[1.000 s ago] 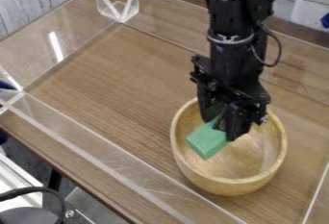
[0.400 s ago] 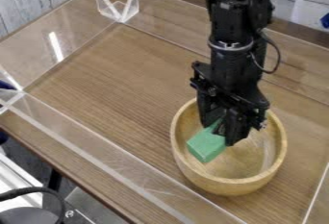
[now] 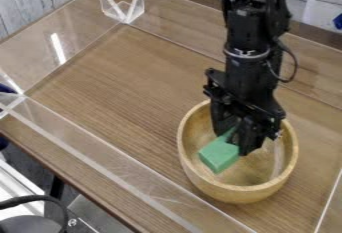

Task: Put the green block in the brown bowl

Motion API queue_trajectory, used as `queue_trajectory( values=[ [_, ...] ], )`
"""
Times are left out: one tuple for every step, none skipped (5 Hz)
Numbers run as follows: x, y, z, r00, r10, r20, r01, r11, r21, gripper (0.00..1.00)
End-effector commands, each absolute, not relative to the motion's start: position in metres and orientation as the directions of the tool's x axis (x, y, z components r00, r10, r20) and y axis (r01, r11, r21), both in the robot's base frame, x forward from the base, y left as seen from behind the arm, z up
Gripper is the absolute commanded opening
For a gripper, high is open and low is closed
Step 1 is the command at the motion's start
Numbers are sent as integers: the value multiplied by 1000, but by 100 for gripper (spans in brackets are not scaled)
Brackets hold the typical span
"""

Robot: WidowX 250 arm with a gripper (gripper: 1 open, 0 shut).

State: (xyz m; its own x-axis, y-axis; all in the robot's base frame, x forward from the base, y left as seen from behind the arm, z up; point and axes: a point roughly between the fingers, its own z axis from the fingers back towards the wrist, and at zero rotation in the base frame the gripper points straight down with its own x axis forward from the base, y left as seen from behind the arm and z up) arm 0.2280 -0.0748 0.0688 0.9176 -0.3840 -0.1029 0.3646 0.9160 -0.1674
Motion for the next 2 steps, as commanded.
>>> queue_trajectory(
  values=[
    [240,-80,80,918,-395,-48,383,910,-157,0],
    [242,-81,79,916,-398,-52,386,909,-158,0]
  ],
)
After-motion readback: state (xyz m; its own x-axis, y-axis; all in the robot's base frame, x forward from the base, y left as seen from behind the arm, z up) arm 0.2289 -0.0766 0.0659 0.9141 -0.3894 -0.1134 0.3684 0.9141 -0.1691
